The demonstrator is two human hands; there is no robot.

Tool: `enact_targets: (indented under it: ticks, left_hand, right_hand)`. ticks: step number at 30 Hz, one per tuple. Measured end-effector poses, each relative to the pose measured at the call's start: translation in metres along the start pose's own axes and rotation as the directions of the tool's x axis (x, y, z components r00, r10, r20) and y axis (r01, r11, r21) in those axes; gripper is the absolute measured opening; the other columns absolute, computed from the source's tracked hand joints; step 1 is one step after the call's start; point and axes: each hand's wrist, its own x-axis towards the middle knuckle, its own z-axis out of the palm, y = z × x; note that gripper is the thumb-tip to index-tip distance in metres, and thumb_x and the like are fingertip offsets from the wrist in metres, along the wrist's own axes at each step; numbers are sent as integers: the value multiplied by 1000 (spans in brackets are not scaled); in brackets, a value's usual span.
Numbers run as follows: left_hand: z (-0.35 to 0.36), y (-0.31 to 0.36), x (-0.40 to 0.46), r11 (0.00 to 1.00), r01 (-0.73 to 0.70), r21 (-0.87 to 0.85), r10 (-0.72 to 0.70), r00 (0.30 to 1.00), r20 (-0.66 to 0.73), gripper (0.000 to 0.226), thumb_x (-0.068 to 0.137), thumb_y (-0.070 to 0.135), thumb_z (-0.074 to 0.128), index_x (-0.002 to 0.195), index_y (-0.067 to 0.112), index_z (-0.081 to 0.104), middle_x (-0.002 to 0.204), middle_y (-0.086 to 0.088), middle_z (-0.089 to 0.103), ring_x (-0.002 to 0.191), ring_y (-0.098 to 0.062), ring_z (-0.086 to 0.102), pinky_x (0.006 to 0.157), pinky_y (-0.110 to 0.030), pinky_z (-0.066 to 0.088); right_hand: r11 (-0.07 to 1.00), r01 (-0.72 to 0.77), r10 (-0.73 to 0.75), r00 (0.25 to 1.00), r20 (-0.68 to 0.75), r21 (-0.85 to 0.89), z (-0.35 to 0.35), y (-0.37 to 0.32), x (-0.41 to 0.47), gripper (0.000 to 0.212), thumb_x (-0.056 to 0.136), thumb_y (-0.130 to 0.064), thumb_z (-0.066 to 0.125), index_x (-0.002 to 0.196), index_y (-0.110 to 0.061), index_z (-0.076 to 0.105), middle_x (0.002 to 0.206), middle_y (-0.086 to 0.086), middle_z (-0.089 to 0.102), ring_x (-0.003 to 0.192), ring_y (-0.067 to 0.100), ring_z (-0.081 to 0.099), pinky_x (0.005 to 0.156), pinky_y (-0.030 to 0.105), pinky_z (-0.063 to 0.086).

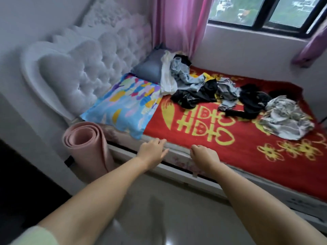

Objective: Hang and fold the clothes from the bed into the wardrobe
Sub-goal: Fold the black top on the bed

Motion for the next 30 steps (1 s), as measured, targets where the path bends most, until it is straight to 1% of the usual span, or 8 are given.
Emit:
enact_targets:
  ticks: [2,6,10,12,19,22,25,30]
  left_hand:
    - [0,19,35,1000,-25,-19,25,1000,12,47,100,46,31,136,17,39,124,-9,52,114,-28,51,85,-40,43]
    - [-5,32,97,999,-44,-1,44,998,34,48,100,47,30,136,16,39,124,-8,51,114,-28,49,83,-41,43]
    - [1,24,155,998,-57,5,57,996,65,48,101,47,27,135,16,39,124,-7,53,110,-27,52,82,-41,46]
    - [5,22,189,997,-71,1,71,994,77,48,101,47,27,136,17,39,123,-7,54,110,-27,53,79,-39,45]
    - [12,-1,335,990,-136,-49,141,983,120,47,100,48,29,132,17,42,125,-5,53,111,-26,54,78,-40,50]
    - [11,-22,398,987,-157,-23,158,976,151,46,100,48,28,133,18,41,127,-5,52,112,-26,54,79,-40,48]
    - [16,-31,445,987,-157,-39,162,969,186,45,101,47,28,132,17,42,126,-5,52,112,-26,54,79,-40,49]
    - [45,-30,490,984,-164,-65,176,949,261,45,101,45,29,134,17,41,126,-5,53,111,-25,54,79,-40,48]
  right_hand:
    - [1000,-22,22,1000,-17,9,-8,33,17,26,103,-28,30,82,-19,43,72,-5,47,63,20,52,53,31,37]
    - [999,-34,35,999,-29,20,-19,71,54,27,104,-29,28,86,-17,44,73,-3,48,59,19,49,48,29,33]
    - [998,-53,53,999,11,29,-22,97,99,30,104,-31,26,89,-15,47,79,1,55,65,22,55,53,32,45]
    - [996,-79,78,997,21,33,-23,113,126,30,104,-31,27,94,-14,51,84,2,58,68,23,58,53,31,45]
    - [965,-259,259,966,-4,49,-32,168,238,26,103,-30,29,85,-16,43,82,1,54,69,24,54,49,29,31]
    - [945,-313,315,949,-4,99,-31,176,290,25,102,-27,31,93,-14,51,88,1,60,73,22,58,51,29,36]
    - [932,-339,336,941,45,127,-27,184,328,25,102,-25,31,101,-14,53,90,-1,59,73,20,56,55,29,40]
    - [928,-353,340,933,119,117,-3,207,377,20,102,-22,30,98,-14,49,84,-1,52,68,20,51,52,29,38]
